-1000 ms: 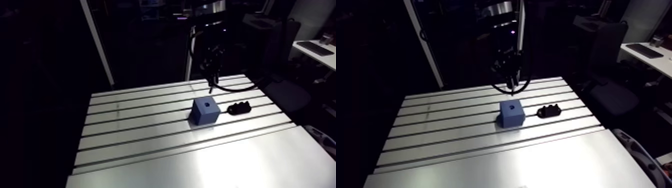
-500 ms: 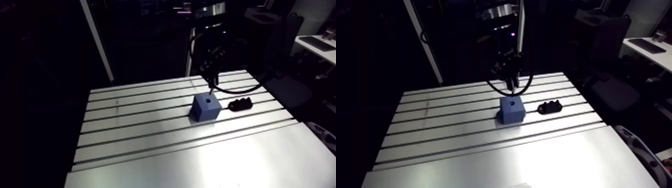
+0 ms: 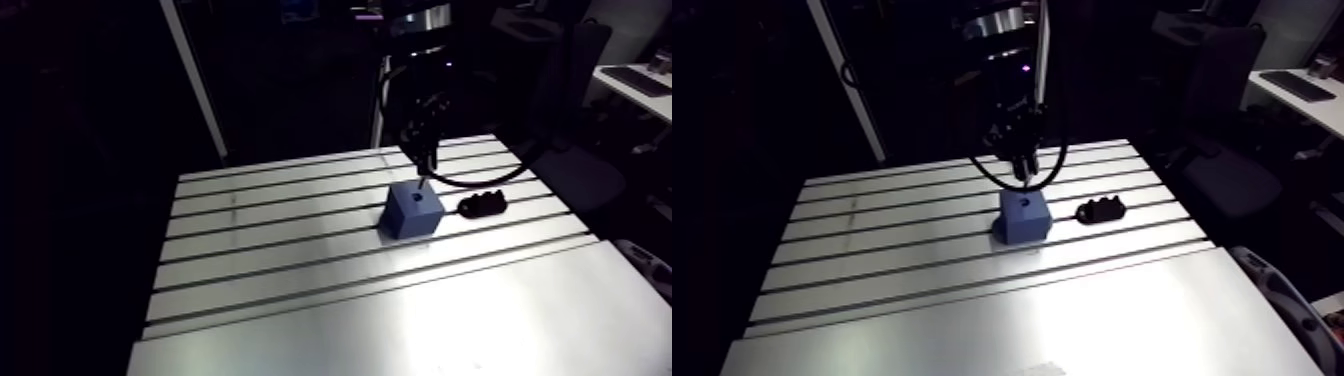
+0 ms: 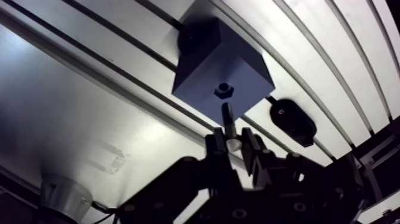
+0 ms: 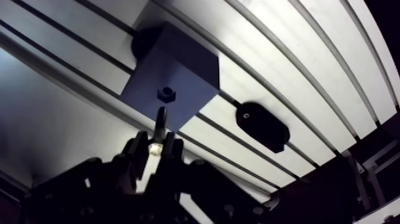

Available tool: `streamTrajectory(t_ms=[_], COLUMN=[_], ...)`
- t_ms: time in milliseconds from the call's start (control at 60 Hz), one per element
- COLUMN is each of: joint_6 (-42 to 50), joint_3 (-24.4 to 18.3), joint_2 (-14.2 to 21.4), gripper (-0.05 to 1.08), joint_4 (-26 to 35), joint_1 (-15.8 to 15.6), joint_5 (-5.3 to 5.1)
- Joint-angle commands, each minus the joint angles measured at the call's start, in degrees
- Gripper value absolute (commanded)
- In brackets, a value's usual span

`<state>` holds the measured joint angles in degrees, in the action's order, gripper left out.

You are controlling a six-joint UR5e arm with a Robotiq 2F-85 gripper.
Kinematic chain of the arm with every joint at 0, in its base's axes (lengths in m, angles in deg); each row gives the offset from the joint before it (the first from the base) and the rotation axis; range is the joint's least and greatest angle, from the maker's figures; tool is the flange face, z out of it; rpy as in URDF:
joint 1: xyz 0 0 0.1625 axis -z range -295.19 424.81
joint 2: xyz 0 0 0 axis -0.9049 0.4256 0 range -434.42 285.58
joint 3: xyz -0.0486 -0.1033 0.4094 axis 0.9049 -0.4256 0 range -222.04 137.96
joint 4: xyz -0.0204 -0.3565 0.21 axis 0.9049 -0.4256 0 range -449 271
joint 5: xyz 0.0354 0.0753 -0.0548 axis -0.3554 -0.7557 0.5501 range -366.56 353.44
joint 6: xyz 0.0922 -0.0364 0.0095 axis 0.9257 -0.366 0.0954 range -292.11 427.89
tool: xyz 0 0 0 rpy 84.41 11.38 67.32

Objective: Pick up the M10 bolt and insert it into the hex recess until seated.

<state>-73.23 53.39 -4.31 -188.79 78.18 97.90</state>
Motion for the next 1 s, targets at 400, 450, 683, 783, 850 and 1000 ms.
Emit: streamTrajectory(t_ms=[400, 450, 683, 783, 850, 1000], joint_6=[0.0, 0.0, 0.08, 0.09, 0.09, 0.09], joint_3=[-0.02, -0.02, 0.15, 0.32, 0.32, 0.25], joint_2=[-1.43, -1.5, -1.69, -1.69, -1.78, -1.94], gripper=[1.06, 1.06, 1.06, 1.06, 1.06, 1.06], joint_4=[-0.27, -0.36, -0.63, -1.06, -1.25, -1.25], joint_1=[0.0, 0.0, 0.0, 0.0, 0.0, 0.0], joint_5=[0.0, 0.0, 0.0, -0.08, -0.09, -0.09])
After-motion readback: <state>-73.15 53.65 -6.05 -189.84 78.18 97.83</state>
